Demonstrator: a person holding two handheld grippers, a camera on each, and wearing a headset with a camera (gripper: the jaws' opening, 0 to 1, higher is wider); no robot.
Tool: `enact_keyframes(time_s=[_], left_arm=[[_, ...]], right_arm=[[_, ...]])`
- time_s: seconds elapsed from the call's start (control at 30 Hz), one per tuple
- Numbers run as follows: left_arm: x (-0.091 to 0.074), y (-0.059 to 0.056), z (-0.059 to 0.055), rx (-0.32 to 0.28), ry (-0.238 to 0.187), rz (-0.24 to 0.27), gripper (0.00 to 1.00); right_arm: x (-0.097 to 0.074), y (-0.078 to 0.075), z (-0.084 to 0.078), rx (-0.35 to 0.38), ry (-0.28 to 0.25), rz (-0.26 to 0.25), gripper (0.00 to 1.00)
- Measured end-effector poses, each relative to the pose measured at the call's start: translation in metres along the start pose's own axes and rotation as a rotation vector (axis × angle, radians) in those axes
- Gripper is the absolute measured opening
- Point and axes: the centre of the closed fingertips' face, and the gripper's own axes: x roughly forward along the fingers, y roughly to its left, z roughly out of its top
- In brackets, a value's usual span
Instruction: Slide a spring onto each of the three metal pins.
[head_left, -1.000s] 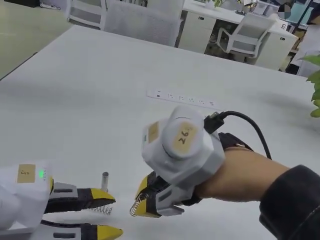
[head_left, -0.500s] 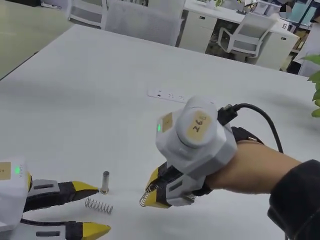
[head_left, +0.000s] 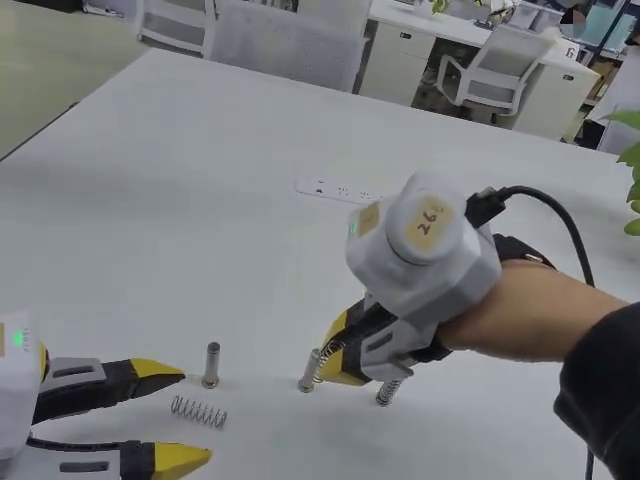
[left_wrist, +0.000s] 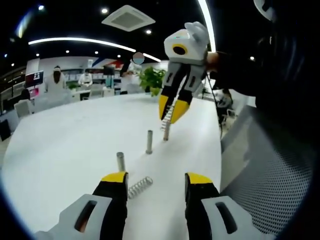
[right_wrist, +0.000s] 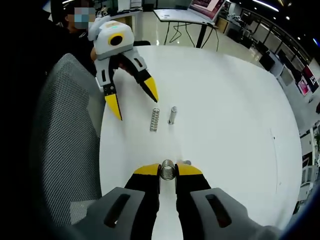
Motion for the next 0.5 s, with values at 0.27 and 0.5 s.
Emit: enact_keyframes(time_s=[0.27, 0.5], left_arm=[[0.0, 0.0, 0.0, -0.001, 0.0, 0.001, 0.4], [0.0, 0.0, -0.001, 0.0, 0.004, 0.004, 0.4]], right_arm=[[0.001, -0.014, -0.004, -0.005, 0.022, -0.027, 0.08], [0.005, -0.027, -0.007, -0.015, 0.047, -0.045, 0.08]])
